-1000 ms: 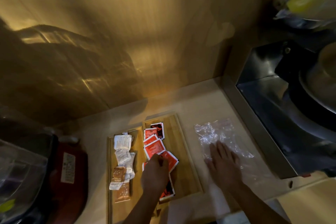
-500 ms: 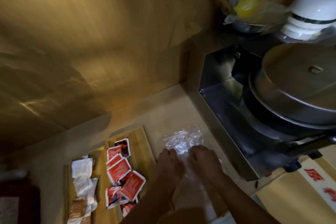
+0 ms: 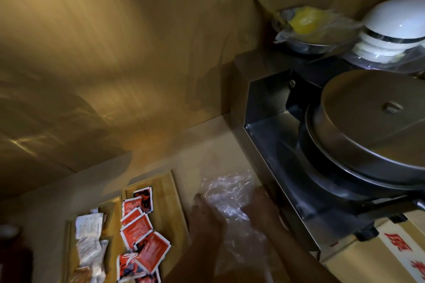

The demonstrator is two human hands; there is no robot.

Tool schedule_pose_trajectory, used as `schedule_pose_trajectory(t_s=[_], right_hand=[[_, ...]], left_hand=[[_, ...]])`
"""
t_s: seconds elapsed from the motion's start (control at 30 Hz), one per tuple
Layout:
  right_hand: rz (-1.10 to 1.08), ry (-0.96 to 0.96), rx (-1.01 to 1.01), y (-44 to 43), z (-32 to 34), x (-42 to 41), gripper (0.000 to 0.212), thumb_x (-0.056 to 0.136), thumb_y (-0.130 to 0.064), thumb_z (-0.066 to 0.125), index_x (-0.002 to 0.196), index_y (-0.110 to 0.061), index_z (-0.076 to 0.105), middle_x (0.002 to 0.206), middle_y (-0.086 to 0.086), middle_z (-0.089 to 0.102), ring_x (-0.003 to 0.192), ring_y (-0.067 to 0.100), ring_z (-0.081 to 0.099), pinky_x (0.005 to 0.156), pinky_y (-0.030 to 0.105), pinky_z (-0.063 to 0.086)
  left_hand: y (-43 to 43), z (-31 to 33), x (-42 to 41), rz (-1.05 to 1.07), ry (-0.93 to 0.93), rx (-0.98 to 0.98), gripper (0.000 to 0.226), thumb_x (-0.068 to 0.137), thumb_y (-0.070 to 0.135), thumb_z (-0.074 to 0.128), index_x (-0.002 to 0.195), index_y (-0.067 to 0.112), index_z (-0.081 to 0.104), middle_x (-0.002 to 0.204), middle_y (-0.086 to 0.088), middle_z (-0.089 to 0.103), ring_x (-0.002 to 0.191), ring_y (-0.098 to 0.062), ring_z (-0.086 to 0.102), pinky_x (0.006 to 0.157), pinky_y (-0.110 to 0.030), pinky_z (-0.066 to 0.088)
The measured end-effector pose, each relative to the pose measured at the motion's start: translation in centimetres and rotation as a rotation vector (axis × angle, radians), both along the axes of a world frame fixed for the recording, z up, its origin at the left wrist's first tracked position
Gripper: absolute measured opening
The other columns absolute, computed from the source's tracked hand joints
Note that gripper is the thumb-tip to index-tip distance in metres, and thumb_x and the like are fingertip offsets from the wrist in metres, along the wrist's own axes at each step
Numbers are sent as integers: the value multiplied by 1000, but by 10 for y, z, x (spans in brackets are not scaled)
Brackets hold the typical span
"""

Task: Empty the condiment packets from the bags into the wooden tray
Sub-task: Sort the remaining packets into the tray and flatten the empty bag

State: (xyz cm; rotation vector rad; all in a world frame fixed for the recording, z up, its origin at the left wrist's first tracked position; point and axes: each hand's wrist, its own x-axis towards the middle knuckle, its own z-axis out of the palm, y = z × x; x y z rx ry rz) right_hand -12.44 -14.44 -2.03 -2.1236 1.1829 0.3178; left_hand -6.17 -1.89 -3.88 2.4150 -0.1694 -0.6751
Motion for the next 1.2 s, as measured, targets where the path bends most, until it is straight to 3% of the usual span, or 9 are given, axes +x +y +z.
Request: schedule_pose_trajectory(t_s=[0.13, 0.23, 0.47, 0.67, 0.77, 0.87, 1.0, 1.1, 1.2], right_hand=[[-191, -237, 359, -3, 8, -1, 18, 75, -3, 66, 90, -12, 62, 94, 12, 68, 81, 22, 64, 71, 34, 52], [-233, -352, 502, -7, 19, -2, 19, 77, 1, 65, 73, -18, 64, 80, 9, 68, 66, 12, 60, 59, 24, 48], [-343, -537, 659, -11, 37, 3, 11, 77, -9, 69, 88, -5, 67, 96, 20, 70, 87, 31, 65, 69, 33, 49], [-316, -638, 792, -4, 57, 25, 13, 78, -13, 69, 88, -5, 69, 81, 11, 71, 78, 29, 66, 76, 37, 51], [-253, -598, 803, 1, 61, 32, 40, 73, -33, 74, 99, -5, 65, 89, 11, 69, 83, 25, 67, 76, 36, 54], [-198, -593, 788, 9, 65, 32, 22, 77, -22, 72, 77, -1, 65, 63, 8, 61, 55, 18, 62, 48, 21, 48], [-133, -687, 739, 21, 68, 36, 12, 75, -6, 71, 73, 6, 69, 67, 12, 68, 70, 26, 62, 69, 33, 47], [-98, -712, 773, 32, 75, 39, 17, 74, -8, 72, 82, 6, 69, 67, 11, 70, 66, 25, 64, 68, 35, 50], [-68, -726, 866, 39, 83, 39, 29, 61, -14, 78, 85, 3, 70, 69, 14, 71, 63, 25, 66, 61, 33, 54]], left_hand=[[2, 1, 1, 65, 108, -73, 35, 72, 21, 72, 95, 8, 49, 87, -6, 66, 75, -19, 67, 59, -28, 54], [3, 13, 5, 226, 300, -253, 23, 77, 26, 73, 83, 4, 67, 72, -7, 69, 60, -14, 64, 49, -21, 48], [12, 35, 14, 422, 431, -549, 36, 82, 34, 67, 75, -1, 59, 62, -14, 55, 55, -26, 53, 51, -31, 46], [30, 61, 30, 383, 263, -596, 23, 83, -4, 58, 63, 7, 60, 61, -7, 62, 59, -20, 56, 44, -18, 46], [41, 78, 35, 404, 244, -643, 2, 82, 0, 61, 84, 1, 62, 75, -11, 64, 68, -22, 57, 55, -26, 46], [52, 85, 39, 450, 272, -725, 29, 75, -4, 66, 103, -4, 58, 94, -24, 67, 83, -30, 62, 72, -37, 49], [68, 93, 32, 382, 326, -759, 25, 82, 10, 67, 106, 4, 66, 110, -16, 71, 105, -33, 64, 95, -47, 47], [79, 92, 27, 326, 329, -773, 15, 86, 15, 62, 91, 5, 72, 91, -11, 76, 85, -21, 72, 77, -32, 56], [86, 99, 26, 396, 235, -777, 12, 85, 7, 60, 78, 2, 68, 74, -9, 68, 67, -16, 64, 62, -25, 49]])
